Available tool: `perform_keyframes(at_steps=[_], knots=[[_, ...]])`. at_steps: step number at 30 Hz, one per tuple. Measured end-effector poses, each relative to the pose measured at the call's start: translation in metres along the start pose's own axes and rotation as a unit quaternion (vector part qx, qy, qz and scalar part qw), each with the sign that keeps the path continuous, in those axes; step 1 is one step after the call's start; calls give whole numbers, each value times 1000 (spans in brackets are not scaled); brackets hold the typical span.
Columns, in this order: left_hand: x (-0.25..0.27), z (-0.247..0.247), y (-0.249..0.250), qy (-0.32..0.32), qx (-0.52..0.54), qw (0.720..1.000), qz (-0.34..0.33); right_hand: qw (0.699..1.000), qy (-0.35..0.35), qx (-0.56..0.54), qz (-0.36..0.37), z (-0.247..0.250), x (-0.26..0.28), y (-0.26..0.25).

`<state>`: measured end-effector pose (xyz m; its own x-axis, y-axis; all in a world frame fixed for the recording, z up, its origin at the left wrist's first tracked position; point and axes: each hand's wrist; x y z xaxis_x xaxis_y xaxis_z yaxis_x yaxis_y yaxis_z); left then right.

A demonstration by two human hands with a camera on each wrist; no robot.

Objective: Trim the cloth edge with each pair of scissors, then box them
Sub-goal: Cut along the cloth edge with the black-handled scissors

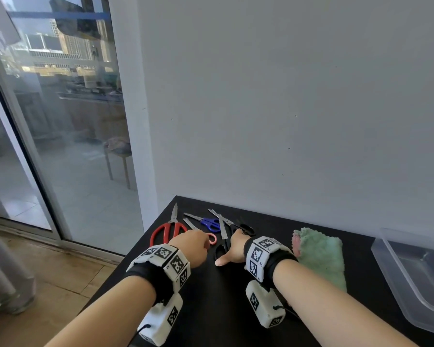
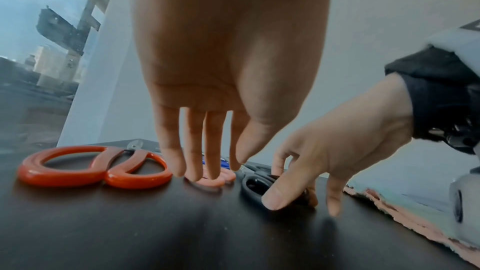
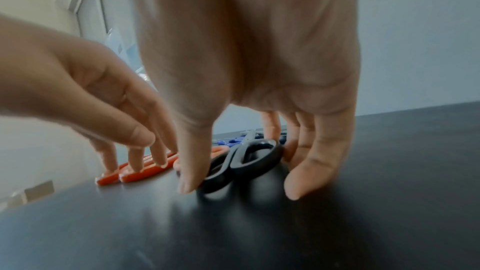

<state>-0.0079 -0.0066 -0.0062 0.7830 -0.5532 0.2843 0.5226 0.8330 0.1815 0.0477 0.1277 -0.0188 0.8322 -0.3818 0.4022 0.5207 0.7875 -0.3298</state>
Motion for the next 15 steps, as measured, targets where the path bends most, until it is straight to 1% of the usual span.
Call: perform_keyframes(at_steps=[2, 4, 6, 9, 11, 15], knots=[[-1, -2, -2, -6, 14, 1000, 2, 999, -7, -37, 11, 2, 1, -1], [-1, -3, -4, -11, 33, 999, 3, 992, -5, -129, 5, 5, 3, -1], [-1, -5, -7, -14, 41, 999, 5, 973, -3, -232, -8, 10, 6, 1], [1, -5, -9, -10, 52, 999, 9, 941, 0, -338, -15, 20, 16, 2], [4, -4, -8, -4, 58, 998, 7, 927, 17, -375, -16, 23, 19, 5], [13, 1, -1, 3, 66, 998, -1, 912, 48, -408, -6, 27, 27, 17]])
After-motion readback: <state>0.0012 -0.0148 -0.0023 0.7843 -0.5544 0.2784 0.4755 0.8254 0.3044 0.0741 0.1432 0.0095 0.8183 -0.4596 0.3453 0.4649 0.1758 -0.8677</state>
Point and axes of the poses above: each hand's wrist, its own x-axis away from the middle knuckle, its own z-axis out of the back of the hand, y = z × x, and after that the axes turned 10 degrees about z, right-handed
